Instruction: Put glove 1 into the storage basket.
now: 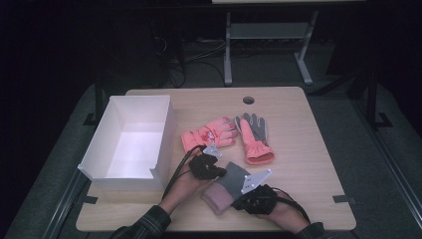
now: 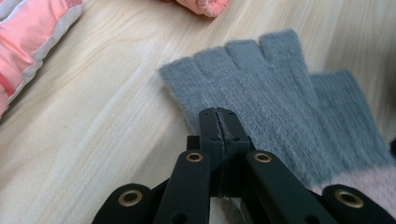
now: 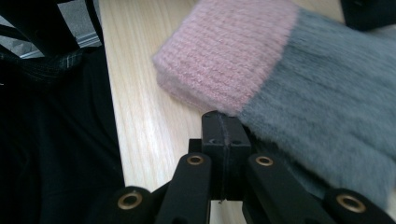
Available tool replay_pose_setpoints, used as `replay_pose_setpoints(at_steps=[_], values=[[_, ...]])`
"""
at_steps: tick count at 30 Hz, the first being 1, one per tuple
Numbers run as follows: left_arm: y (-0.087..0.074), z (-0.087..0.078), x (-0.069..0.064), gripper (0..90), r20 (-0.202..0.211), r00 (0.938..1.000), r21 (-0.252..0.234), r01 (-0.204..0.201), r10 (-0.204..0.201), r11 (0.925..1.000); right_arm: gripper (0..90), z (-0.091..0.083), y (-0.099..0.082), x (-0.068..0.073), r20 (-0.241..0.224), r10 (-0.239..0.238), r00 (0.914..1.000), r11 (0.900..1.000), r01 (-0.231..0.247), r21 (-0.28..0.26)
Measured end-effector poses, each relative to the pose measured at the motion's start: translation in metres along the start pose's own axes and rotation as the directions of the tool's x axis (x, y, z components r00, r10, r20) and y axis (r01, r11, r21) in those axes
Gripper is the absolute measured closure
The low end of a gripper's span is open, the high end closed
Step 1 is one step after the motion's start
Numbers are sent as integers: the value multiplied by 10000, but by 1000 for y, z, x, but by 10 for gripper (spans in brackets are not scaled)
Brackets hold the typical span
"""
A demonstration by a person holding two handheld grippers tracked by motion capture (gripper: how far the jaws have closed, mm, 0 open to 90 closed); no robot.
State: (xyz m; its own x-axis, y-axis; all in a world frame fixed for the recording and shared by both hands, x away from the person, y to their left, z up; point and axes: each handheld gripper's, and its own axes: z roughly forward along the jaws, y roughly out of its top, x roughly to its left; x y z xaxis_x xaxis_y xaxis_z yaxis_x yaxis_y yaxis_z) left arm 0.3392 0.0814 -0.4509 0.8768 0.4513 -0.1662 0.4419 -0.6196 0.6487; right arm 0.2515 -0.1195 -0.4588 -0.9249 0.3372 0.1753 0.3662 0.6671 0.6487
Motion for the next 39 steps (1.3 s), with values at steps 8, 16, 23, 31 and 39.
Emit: replay_pose_setpoints(at_steps=[8, 16, 23, 31, 39], values=[[1, -5, 2, 895, 39, 9999, -180, 132, -132, 9998, 900, 2, 3, 2, 24, 26, 10000, 10000, -26, 21], [2, -25, -11, 635, 64, 9999, -244, 111, -109, 9996, 743, -36, -23, -10, 765, 1139, 9905, 9920, -1092, -631], [-6, -23, -26, 262, 118, 9999, 612, 59, -67, 9981, 389, -62, -43, -26, 2285, 2451, 9422, 9656, -2162, -1443], [-7, -8, -30, 132, 10, 9998, 804, 193, -194, 9966, 250, -71, -54, -39, 3046, 3183, 8977, 9447, -2738, -1803], [-9, 3, -31, 133, 70, 9997, 1121, 222, -232, 9935, 223, -71, -53, -40, 3344, 3255, 8844, 9431, -2785, -1816]])
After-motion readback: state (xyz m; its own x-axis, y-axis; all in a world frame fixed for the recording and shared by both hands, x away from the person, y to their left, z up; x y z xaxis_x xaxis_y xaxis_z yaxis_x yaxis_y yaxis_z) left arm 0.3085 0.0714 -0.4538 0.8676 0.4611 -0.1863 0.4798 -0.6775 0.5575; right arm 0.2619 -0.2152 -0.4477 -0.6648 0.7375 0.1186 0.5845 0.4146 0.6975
